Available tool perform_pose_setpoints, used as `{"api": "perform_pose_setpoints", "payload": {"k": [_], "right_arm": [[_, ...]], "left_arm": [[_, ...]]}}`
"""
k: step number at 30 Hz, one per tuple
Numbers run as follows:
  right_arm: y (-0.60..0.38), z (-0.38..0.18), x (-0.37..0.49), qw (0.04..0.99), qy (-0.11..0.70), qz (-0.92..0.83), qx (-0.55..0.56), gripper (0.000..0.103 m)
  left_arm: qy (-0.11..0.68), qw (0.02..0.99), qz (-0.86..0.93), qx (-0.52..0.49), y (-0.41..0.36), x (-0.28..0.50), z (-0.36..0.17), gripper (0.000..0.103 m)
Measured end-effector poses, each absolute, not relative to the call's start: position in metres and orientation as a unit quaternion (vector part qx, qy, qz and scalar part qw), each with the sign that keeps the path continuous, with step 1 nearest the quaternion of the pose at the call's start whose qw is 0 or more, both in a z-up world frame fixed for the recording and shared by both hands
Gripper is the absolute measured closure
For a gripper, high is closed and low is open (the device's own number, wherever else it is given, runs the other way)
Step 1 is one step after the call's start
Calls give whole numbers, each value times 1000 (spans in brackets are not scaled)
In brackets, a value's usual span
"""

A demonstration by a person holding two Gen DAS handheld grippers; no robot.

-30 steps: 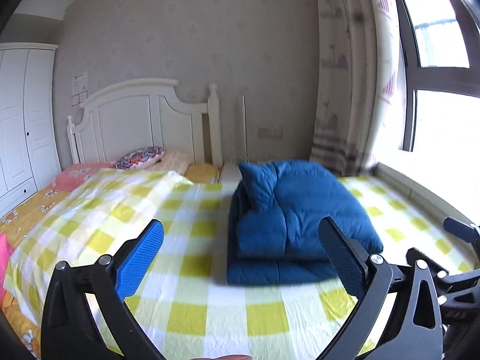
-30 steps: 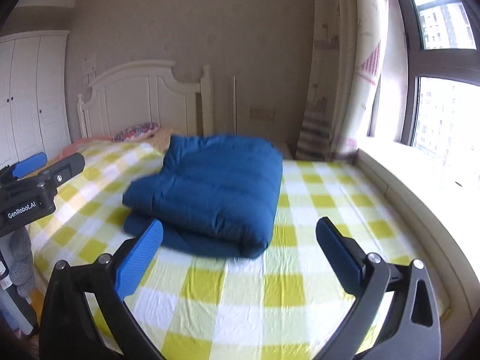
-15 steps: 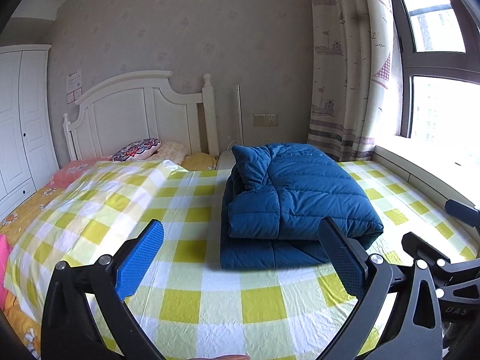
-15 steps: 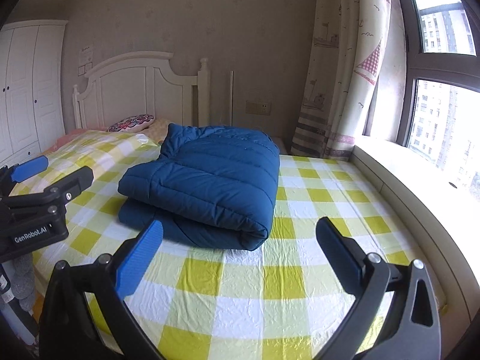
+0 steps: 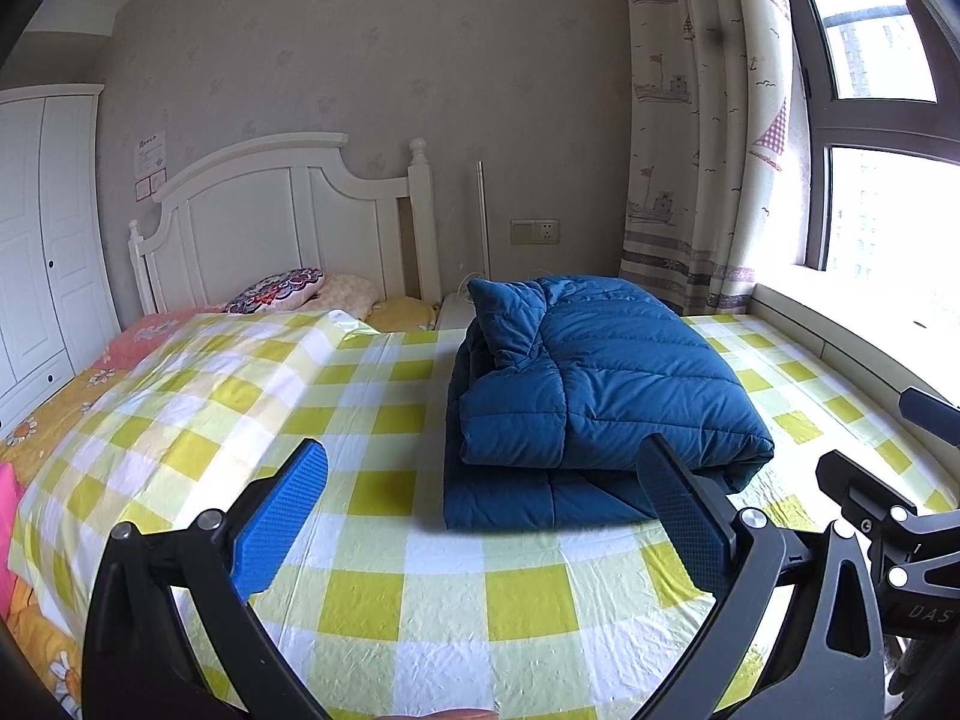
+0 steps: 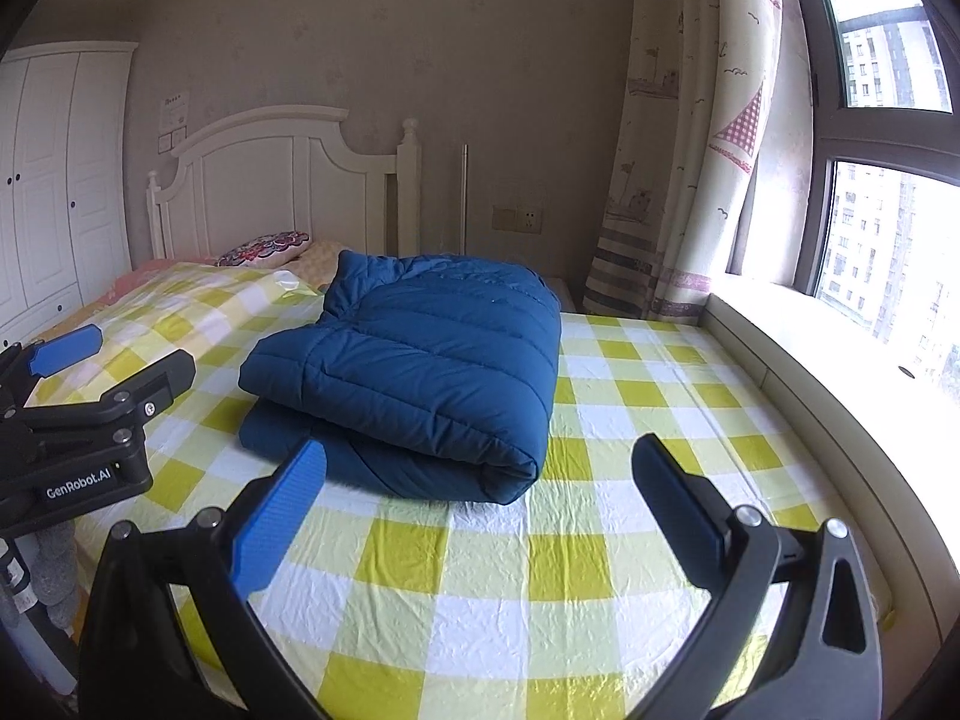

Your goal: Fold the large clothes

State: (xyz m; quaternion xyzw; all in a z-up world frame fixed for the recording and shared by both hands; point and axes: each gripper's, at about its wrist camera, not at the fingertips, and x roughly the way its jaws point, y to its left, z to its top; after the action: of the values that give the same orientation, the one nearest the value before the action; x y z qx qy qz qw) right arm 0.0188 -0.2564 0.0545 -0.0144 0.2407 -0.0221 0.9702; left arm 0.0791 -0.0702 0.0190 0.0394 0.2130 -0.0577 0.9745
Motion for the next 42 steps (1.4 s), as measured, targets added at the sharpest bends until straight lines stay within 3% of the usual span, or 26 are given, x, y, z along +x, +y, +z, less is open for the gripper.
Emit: {"api": "perform_pose_setpoints", "payload": {"k": [42], "right_arm": [[-250,54,16,970,242,-25,-19,2]], "left_arm": [[226,972,-50,40,-66,80,8,4]]}}
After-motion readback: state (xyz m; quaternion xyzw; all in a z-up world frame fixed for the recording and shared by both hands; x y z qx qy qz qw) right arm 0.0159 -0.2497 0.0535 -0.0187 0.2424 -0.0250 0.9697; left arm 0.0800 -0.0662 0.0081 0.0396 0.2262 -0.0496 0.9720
